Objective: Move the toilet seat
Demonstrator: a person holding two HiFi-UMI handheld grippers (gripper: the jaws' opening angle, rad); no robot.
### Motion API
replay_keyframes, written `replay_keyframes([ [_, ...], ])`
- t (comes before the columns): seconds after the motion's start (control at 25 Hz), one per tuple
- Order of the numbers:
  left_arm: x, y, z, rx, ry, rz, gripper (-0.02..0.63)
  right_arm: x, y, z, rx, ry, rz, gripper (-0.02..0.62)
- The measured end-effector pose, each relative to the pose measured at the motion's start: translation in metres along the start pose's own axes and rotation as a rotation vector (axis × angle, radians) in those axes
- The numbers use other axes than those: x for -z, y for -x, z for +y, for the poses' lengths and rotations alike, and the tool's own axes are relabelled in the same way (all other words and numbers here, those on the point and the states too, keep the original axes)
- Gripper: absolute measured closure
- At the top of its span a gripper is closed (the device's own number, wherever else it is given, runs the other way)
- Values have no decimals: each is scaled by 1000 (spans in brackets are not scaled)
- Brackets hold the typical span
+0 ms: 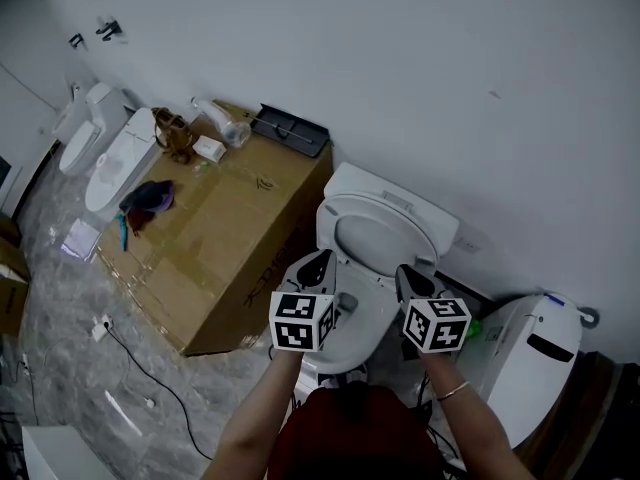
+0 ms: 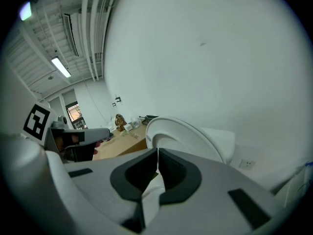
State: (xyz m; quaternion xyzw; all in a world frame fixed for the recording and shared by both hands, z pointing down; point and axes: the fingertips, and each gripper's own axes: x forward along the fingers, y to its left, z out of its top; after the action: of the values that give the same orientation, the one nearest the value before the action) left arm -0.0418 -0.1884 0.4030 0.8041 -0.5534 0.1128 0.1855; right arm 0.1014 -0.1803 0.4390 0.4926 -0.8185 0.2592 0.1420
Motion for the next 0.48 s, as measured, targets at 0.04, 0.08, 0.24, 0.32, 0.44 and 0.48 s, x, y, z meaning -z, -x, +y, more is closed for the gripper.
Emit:
replay_keyframes([
  [0.04,1,7,2,-12,1,-5,578,-2,3,4,-5,4,-9,572],
  [0.08,2,14,4,-24,4,-10,578,-3,7,8,-10,10,-17,575],
  [0.24,6,39,11,-66,34,-30,578,-3,20,21,-31,42,-33,578],
  [0.32,8,52,12,-80,49,-35,578,-4,26,29,-53,59,-43,578],
  [0.44,10,73,14,-104,45,-46,578,-5,35,42,-80,76,-60,578],
  [0.48,9,80,14,-114,37,-53,578,-5,38,47,-90,78,-63,578],
])
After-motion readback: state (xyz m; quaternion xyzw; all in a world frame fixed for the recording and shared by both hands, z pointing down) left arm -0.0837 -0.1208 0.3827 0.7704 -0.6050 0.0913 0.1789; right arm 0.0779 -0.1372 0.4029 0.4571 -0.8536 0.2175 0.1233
